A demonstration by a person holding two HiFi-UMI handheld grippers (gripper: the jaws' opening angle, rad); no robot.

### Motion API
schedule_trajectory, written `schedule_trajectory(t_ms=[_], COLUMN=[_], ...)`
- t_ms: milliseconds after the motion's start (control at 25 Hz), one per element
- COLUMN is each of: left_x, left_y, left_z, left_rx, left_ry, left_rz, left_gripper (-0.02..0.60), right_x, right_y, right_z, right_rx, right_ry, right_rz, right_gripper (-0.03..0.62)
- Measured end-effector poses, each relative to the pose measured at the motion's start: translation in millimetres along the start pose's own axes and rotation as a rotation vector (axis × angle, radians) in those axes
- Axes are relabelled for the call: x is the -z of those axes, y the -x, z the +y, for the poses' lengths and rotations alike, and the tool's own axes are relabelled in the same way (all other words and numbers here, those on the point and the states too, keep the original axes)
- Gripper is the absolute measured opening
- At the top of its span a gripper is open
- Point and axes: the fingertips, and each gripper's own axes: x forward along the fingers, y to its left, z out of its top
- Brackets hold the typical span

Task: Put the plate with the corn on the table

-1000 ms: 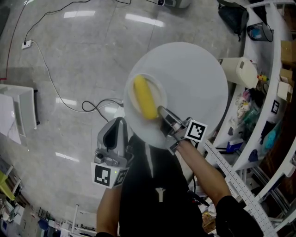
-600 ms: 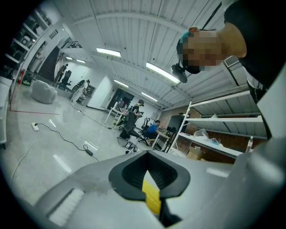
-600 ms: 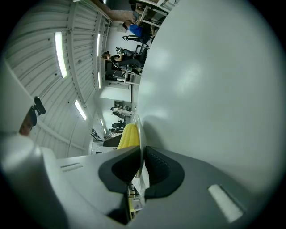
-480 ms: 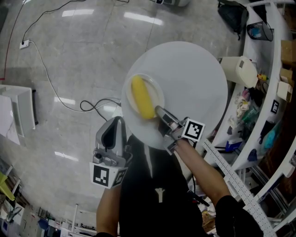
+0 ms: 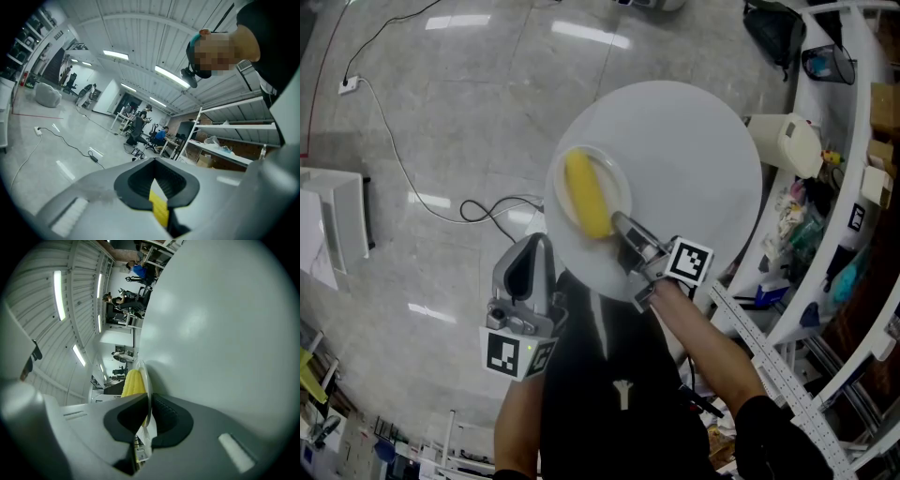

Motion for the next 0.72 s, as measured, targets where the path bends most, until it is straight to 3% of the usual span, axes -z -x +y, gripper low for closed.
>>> schedule_trajectory(t_ms=[240,720], left_x=[1.2,5.0], left_y=[1.4,2.6], left_z=[-3.6,-9.7], left_rx=[0.007,0.019], left_ry=[0.003,0.002], left_rz=[0.000,0.007], left_gripper=[0.003,0.003], right_x=[0.9,2.7], right_y=[-2.4,6.7], right_z=[4.4,-12.0], right_rx=[0.038,0.194], right_ry=[0.016,0.020], right_rz=[-0.012,0.013], right_gripper=[0.034,0.031])
